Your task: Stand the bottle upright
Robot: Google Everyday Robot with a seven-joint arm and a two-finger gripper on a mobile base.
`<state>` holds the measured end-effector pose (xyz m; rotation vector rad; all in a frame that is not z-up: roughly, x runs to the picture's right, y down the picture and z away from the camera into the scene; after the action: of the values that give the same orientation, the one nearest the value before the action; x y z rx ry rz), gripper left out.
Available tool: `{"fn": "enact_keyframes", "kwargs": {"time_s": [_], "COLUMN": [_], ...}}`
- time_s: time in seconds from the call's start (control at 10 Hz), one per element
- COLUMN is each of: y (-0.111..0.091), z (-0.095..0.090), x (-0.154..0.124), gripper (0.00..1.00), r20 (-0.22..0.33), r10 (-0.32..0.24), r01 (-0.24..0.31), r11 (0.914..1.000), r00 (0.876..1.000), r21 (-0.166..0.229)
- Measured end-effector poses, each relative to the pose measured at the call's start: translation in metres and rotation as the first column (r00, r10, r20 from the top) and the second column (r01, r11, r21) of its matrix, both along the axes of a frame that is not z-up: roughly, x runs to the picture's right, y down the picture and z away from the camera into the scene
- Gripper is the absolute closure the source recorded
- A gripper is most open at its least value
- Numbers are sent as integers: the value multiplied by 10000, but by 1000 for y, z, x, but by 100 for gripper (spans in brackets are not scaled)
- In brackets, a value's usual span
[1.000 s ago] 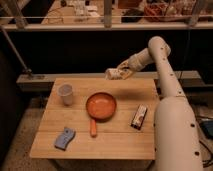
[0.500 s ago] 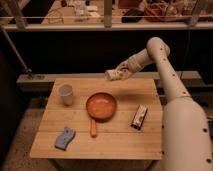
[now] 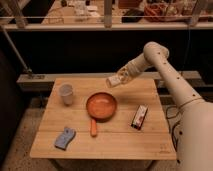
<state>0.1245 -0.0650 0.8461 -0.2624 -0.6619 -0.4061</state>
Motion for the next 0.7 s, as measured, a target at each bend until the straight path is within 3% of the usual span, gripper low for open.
{"fn": "enact_keyframes", "kwargs": {"time_s": [0.1, 0.2, 0.3, 0.4, 0.5, 0.7], "y": [5, 8, 10, 13, 14, 17], "z": [2, 4, 3, 1, 0, -6], "x": [3, 11, 24, 34, 40, 61], "gripper": [99, 99, 99, 99, 99, 99], "r20": [147, 251, 365, 536, 765, 1091], "r10": [-707, -1439, -2269, -3331, -4353, -5684], "r01": [701, 1415, 2201, 3164, 4028, 5109], "r11": [9969, 9866, 9659, 9267, 8765, 7956], "r00": [9974, 9893, 9732, 9414, 8971, 8155], "r21": [366, 812, 1361, 2028, 2634, 3256]}}
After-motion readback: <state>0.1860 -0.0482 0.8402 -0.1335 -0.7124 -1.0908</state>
